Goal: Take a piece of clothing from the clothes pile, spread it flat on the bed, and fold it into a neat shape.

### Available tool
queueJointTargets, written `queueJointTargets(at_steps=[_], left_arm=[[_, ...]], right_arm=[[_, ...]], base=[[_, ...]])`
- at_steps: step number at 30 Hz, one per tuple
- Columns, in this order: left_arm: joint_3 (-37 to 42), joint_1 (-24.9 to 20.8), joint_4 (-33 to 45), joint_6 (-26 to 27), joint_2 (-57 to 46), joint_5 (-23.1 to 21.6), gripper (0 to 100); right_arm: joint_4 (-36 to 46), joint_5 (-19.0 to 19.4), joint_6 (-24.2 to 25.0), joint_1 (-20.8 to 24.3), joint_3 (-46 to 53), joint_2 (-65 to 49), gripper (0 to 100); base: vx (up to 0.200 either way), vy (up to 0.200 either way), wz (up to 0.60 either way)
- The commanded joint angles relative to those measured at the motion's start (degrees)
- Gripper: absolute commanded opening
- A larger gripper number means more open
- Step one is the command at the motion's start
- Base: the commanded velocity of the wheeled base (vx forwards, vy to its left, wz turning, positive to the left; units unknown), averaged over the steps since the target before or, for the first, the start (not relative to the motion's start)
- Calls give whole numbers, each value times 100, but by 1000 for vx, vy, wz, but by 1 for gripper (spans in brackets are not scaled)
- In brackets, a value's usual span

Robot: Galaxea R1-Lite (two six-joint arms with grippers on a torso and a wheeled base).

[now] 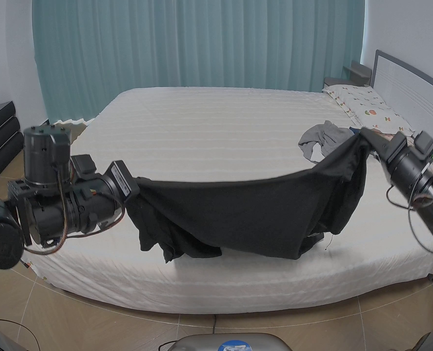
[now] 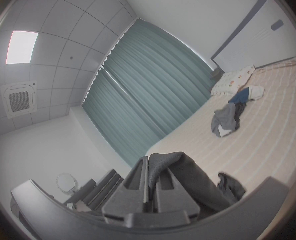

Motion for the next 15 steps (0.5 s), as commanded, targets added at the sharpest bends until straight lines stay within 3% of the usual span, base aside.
queueJointTargets(at_steps=[1, 3, 9, 15], left_arm=[[-2309, 441, 1789, 81, 46, -8, 0], [-2880, 555, 2229, -60, 503, 1, 0], [-3619, 766, 2545, -587, 1338, -105, 0], [-4067, 907, 2528, -596, 2331, -123, 0]], right_arm=[[1883, 199, 9, -1029, -2907, -158, 0], [2340, 181, 97, -1275, -3874, 386, 0], [3131, 181, 176, -1442, -4955, 1204, 0], [3105, 146, 176, -1407, -5061, 1969, 0]], base=[[0, 0, 0], [0, 0, 0], [0, 0, 0], [200, 0, 0]])
